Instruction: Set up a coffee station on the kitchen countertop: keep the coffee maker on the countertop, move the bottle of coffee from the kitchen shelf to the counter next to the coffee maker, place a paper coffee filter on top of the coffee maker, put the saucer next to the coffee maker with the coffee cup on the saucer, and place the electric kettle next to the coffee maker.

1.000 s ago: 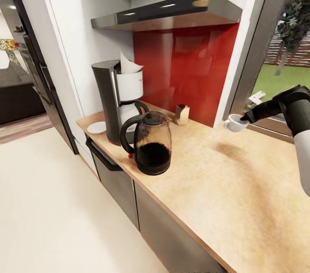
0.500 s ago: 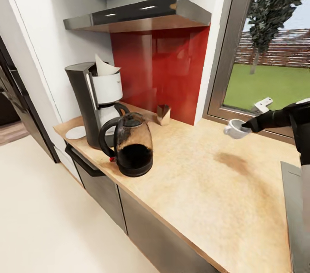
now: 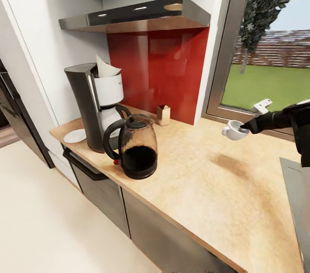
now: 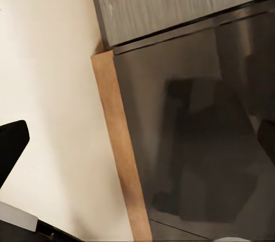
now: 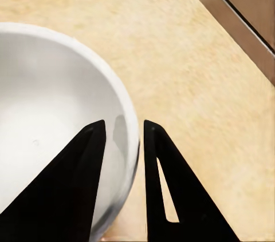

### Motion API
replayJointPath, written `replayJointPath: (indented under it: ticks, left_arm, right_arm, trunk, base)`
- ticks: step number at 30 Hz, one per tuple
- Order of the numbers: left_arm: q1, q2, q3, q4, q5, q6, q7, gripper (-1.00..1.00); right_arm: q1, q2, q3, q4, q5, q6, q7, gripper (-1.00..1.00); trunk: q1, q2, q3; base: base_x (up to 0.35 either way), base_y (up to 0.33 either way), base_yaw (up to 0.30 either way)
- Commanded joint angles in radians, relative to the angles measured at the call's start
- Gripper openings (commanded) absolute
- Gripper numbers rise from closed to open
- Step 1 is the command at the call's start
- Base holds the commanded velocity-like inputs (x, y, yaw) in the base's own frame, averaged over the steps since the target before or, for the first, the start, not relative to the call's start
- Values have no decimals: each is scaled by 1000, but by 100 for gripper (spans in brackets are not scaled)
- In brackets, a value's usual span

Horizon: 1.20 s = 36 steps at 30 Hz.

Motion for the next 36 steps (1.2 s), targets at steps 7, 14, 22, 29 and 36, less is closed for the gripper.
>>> replayJointPath:
  ticks: [7,14,22,29,36]
  left_arm:
    - [0,0,-1,-1,6,8,-3,100]
    - [0,0,-1,-1,6,8,-3,100]
    - [0,0,-2,-1,6,7,-3,100]
    - [0,0,-3,-1,6,7,-3,100]
    - [0,0,-1,-1,6,7,-3,100]
  right_arm:
    - [-1,1,0,-1,9,9,11,-100]
    - [-1,1,0,-1,9,10,11,-100]
    - [-1,1,0,-1,9,10,11,-100]
    - [0,1,0,0,9,9,11,-100]
    - [0,1,0,1,9,9,12,-100]
  trunk:
    - [0,-1,1]
    - [0,-1,5]
    - [0,-1,8]
    - [0,-1,11]
    - [0,-1,15]
  base:
    - [-210,175,-98]
    - [-205,171,-151]
    - [-14,147,-130]
    - [-1,300,-155]
    - [-141,271,-257]
